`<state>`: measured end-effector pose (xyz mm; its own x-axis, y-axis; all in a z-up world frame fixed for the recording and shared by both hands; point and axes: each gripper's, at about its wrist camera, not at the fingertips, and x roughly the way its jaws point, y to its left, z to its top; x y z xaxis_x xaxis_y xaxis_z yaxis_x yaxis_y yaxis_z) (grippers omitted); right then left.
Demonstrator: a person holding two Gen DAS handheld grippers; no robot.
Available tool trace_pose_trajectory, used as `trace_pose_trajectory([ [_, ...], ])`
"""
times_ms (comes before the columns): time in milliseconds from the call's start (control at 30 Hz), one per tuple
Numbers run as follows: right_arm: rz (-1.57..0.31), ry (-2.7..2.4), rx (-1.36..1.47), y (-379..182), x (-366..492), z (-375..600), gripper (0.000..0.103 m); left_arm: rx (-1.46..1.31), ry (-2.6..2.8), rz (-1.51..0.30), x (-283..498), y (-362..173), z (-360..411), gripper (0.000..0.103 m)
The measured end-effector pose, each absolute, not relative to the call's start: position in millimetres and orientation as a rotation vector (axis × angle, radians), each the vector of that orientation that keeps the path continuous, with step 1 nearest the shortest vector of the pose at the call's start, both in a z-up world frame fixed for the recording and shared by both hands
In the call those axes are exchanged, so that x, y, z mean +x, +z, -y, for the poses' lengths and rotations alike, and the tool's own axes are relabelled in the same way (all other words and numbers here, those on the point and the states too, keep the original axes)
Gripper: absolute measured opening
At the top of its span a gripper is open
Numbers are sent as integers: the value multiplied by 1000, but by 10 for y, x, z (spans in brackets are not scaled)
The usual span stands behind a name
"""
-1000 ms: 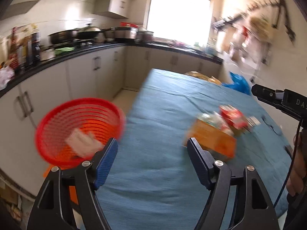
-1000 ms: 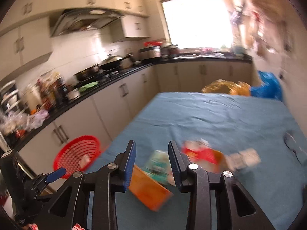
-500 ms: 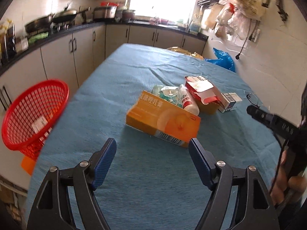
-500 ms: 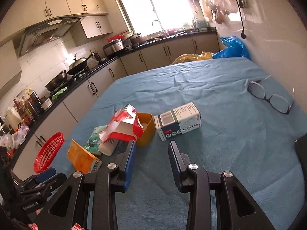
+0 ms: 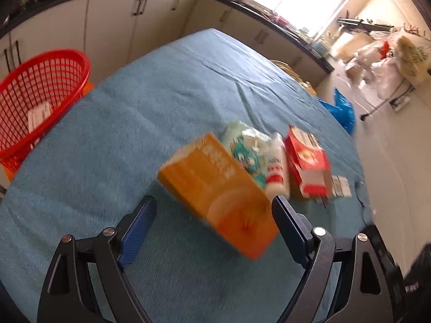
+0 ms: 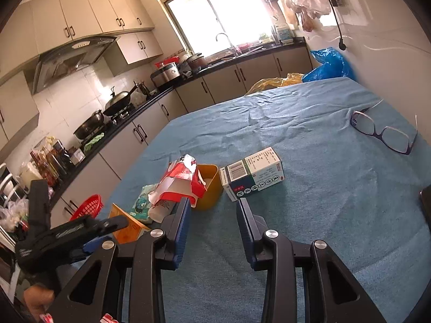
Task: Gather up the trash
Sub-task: 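Grasp the orange box with the left tool while the right tool moves to the red-and-white packet, then grasp the red-and-white paper packet with the right tool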
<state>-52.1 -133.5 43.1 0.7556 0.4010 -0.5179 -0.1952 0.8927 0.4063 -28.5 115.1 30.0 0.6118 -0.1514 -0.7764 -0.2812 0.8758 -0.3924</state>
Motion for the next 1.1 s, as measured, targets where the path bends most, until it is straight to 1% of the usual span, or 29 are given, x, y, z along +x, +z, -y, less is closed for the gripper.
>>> trace_pose_trajectory([
  [200, -645, 333, 366, 416, -514, 1369, 38, -340, 127, -966, 42, 266, -887, 88],
  [333, -644, 327, 367, 408, -517, 1380, 38, -232, 95, -952, 67, 235, -737, 88],
  [367, -645, 326, 367, 403, -515, 1379, 38, -217, 92, -946, 63, 233, -730, 87],
  [433, -649, 323, 363, 401, -508, 1370, 38, -187, 65, -921, -1, 232, -735, 78],
  [500, -653, 322, 358, 398, -502, 1350, 38, -174, 49, -905, -80, 223, -772, 65],
  [533, -654, 321, 355, 397, -499, 1340, 38, -170, 35, -890, -120, 225, -800, 62],
  [600, -658, 317, 352, 392, -492, 1332, 38, -196, 5, -872, -181, 220, -886, 51],
  [667, -665, 317, 351, 378, -481, 1327, 39, -229, -4, -851, -228, 232, -989, 49],
  [733, -668, 324, 347, 379, -475, 1308, 44, -261, -3, -836, -268, 238, -1085, 48],
  [867, -687, 365, 342, 473, -436, 1244, 48, -289, -11, -802, -302, 259, -1128, 46],
  [900, -697, 386, 347, 530, -404, 1218, 51, -292, -11, -794, -325, 266, -1128, 46],
  [933, -701, 399, 350, 572, -376, 1200, 58, -296, -7, -783, -338, 278, -1137, 46],
  [967, -705, 410, 350, 626, -334, 1167, 63, -305, -6, -769, -354, 291, -1154, 46],
  [1000, -711, 417, 345, 669, -286, 1125, 71, -313, -7, -759, -383, 293, -1170, 46],
  [1033, -720, 434, 348, 717, -204, 1072, 73, -321, -4, -746, -402, 302, -1186, 45],
  [1100, -734, 444, 356, 750, -77, 978, 73, -331, -6, -733, -426, 307, -1195, 46],
])
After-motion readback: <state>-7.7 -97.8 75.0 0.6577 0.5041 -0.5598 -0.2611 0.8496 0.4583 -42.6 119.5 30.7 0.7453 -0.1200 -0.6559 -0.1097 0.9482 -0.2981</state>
